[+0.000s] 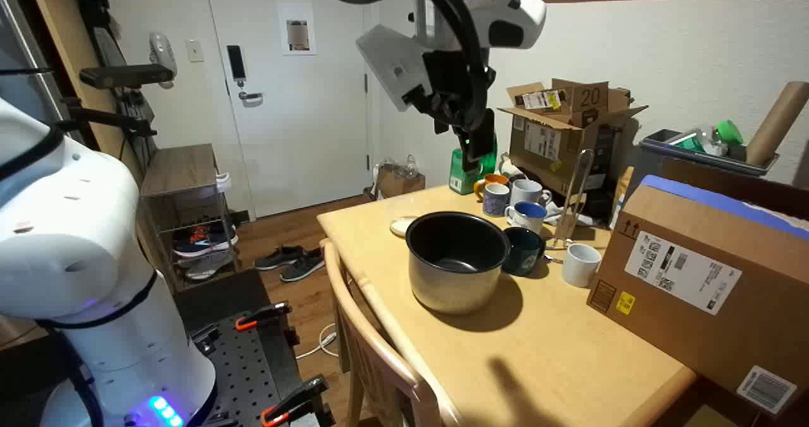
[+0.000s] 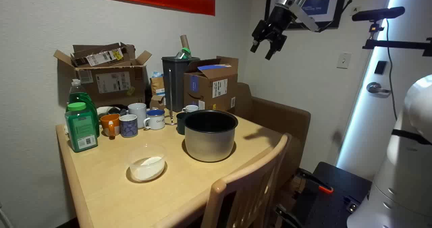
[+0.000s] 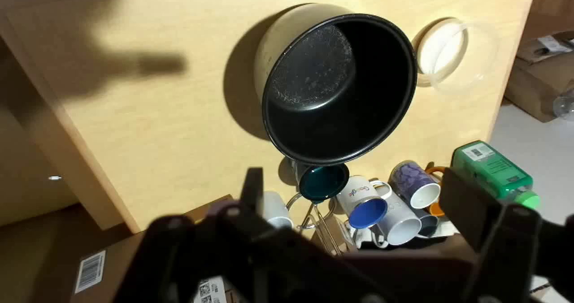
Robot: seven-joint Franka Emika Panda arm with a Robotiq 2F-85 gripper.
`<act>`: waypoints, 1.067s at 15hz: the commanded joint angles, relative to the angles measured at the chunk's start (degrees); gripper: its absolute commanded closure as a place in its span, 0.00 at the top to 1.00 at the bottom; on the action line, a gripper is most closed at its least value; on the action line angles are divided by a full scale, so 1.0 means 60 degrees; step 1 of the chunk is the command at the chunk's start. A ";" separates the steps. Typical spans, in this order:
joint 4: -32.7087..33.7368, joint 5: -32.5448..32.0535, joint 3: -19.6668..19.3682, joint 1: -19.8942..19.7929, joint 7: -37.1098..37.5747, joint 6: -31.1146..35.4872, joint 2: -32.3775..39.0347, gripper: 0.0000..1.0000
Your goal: Pick the bowl and pour its contents into the bucket
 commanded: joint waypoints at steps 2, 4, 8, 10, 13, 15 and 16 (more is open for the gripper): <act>0.0024 0.0176 0.0259 -0.0315 -0.0136 -0.0044 0.0061 1.00; 0.0024 0.0176 0.0259 -0.0315 -0.0136 -0.0044 0.0061 1.00; 0.0024 0.0176 0.0259 -0.0315 -0.0136 -0.0044 0.0061 1.00; 0.0024 0.0176 0.0259 -0.0316 -0.0136 -0.0044 0.0061 1.00; 0.0004 0.0117 0.0344 -0.0330 -0.0085 0.0008 0.0038 1.00; -0.0141 0.0001 0.0697 -0.0389 0.0192 0.0372 -0.0080 1.00; -0.0234 -0.0078 0.0898 -0.0410 0.0306 0.0566 -0.0110 1.00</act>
